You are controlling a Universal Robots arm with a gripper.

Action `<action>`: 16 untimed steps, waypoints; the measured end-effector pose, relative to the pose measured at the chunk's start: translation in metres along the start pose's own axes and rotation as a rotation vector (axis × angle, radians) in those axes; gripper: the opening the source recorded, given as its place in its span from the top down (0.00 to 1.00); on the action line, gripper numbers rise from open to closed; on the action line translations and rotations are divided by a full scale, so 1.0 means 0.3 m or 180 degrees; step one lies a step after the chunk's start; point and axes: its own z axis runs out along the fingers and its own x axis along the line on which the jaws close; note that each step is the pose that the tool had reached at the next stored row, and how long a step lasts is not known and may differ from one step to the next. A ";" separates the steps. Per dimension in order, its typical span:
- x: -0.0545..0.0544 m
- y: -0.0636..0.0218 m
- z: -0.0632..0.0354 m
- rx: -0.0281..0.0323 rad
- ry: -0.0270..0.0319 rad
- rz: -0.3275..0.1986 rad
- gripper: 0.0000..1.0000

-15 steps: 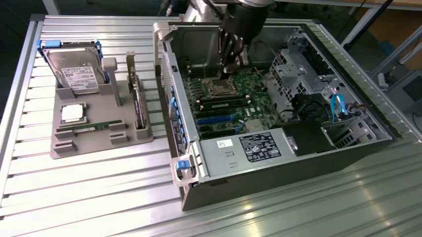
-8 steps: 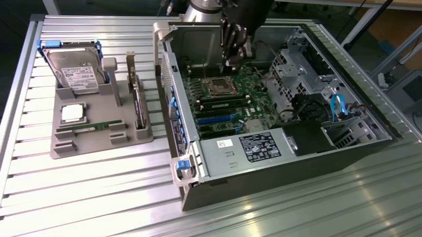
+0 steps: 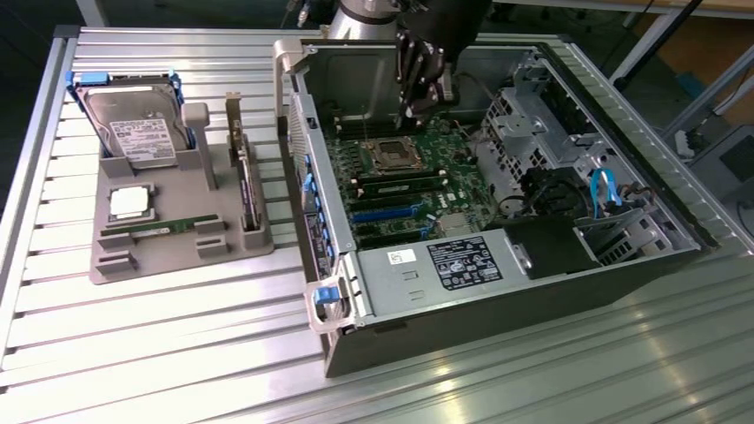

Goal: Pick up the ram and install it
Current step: 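Press down the ram until it locks into place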

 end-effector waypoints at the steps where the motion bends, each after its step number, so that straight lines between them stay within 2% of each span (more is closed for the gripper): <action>1: 0.000 -0.006 0.000 0.0000 0.0000 0.0000 0.90; 4: 0.000 -0.030 -0.001 0.0000 0.0000 0.0000 0.90; 9: 0.001 -0.101 -0.004 0.0000 0.0000 0.0000 0.90; 14: 0.002 -0.140 -0.005 0.0000 0.0000 0.0000 0.90; 16: 0.002 -0.146 -0.005 0.0000 0.0000 0.0000 0.90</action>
